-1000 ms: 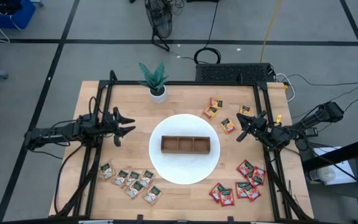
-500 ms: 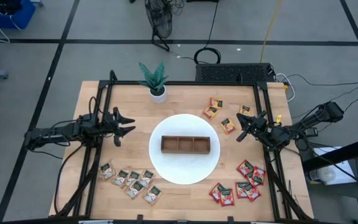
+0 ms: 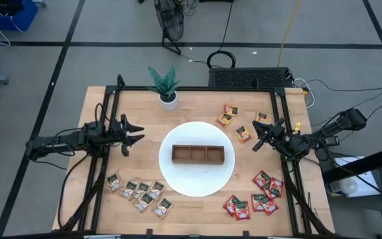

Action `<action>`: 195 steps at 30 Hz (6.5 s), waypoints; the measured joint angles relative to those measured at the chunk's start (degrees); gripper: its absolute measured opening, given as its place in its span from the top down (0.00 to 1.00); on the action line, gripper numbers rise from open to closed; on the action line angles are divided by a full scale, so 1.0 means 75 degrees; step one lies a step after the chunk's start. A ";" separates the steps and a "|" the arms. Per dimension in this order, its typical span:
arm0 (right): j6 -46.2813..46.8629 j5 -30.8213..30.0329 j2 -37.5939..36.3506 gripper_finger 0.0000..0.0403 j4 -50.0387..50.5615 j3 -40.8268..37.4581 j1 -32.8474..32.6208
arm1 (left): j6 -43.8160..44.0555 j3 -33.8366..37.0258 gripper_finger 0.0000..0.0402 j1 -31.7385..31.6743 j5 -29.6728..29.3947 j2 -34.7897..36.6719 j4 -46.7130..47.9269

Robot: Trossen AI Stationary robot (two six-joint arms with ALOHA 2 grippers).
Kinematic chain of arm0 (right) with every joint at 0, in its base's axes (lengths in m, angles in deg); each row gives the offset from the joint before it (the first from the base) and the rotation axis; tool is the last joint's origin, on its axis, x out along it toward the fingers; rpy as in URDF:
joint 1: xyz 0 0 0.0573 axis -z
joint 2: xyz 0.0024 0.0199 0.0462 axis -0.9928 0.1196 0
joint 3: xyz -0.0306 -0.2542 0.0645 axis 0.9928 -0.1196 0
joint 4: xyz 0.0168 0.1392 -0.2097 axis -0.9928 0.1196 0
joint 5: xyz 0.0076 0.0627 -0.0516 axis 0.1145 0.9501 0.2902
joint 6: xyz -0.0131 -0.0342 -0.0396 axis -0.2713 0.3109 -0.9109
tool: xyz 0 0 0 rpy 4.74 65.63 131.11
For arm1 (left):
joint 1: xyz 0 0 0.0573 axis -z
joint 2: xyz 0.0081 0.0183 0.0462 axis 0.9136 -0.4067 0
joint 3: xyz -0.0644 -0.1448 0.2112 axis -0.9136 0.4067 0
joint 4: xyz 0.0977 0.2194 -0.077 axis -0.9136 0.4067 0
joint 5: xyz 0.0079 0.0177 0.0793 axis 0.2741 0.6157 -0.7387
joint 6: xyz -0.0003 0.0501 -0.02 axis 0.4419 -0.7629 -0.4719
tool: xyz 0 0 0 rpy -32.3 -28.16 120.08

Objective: Pick & Place Tea

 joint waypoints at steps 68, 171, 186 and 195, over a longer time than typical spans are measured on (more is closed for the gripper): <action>0.5501 0.8431 0.6617 0.47 0.9932 0.5693 0.5456 | 0.0000 -0.0003 0.61 -0.0001 -0.0033 0.0003 0.0005; -0.0314 0.7002 0.7326 0.48 0.5004 0.6438 0.2328 | 0.0000 -0.0003 0.61 -0.0002 -0.0033 0.0006 -0.0001; -0.1592 0.9242 0.9033 0.50 0.6905 0.8183 0.3716 | 0.0000 -0.0003 0.61 0.0000 -0.0022 0.0003 0.0003; -0.1389 1.0048 0.9235 0.50 0.7026 0.8183 0.3712 | 0.0000 -0.0003 0.61 -0.0003 -0.0025 0.0004 0.0000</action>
